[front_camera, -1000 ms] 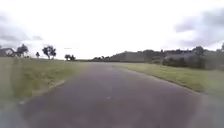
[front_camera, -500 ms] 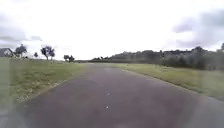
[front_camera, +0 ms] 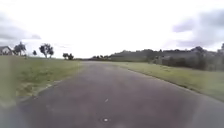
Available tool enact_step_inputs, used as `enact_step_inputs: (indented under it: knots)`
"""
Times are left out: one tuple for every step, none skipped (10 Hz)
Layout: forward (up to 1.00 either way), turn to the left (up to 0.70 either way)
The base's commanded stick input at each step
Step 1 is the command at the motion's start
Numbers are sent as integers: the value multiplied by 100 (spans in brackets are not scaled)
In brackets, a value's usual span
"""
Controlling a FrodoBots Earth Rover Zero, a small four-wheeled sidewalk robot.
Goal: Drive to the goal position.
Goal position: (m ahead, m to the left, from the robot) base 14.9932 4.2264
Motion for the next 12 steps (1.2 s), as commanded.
enact_step_inputs:
  knots:
    - [70, 24]
    - [70, 35]
    - [70, 35]
    - [70, 35]
    - [70, 30]
    - [70, 22]
    - [70, 13]
    - [70, 4]
    - [70, 0]
    - [70, 0]
    - [70, 0]
    - [70, 0]
